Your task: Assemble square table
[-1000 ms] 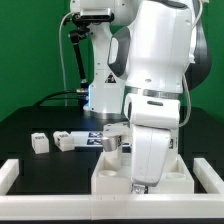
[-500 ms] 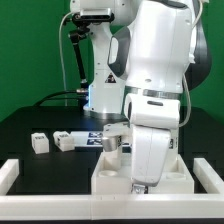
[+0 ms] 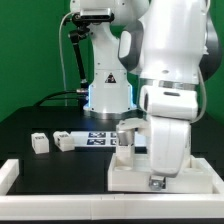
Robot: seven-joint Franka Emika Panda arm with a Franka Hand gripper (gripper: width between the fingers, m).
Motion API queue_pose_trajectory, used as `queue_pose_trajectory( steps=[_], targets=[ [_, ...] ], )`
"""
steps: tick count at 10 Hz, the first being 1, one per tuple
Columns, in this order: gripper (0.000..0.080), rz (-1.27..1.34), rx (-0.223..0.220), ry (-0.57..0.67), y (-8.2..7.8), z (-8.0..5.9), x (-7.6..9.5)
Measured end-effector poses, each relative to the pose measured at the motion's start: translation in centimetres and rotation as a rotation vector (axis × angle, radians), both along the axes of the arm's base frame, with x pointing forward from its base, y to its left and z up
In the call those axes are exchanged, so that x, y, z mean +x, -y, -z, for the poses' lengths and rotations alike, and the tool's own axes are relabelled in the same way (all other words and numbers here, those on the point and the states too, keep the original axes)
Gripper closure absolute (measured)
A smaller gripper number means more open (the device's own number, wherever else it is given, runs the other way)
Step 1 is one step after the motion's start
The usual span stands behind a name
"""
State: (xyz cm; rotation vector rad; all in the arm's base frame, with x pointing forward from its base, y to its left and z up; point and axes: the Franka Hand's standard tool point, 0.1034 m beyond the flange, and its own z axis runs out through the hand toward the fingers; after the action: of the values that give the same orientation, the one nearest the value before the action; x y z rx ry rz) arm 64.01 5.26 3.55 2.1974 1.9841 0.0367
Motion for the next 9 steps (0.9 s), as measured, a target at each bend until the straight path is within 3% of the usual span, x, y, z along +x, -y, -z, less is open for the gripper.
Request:
queue_pose_trajectory(
  steps=[3,6,7,8,9],
  targets=[
    [0.0735,-0.023,-0.049,-0.023,-0.62,0.58,0.74],
    [0.0716,-0.024,-0.053,-0.025,-0.45,0.54,0.68],
    [0.0528,-0.024,-0.053,-0.026,-0.39,0.57,0.67],
    [0.0528,-0.022,-0.053,-0.026,-0.32,0.59,0.66],
    [0.0343,-0.022,-0.053,-0.026,-0.26,0.60,0.66]
  ],
)
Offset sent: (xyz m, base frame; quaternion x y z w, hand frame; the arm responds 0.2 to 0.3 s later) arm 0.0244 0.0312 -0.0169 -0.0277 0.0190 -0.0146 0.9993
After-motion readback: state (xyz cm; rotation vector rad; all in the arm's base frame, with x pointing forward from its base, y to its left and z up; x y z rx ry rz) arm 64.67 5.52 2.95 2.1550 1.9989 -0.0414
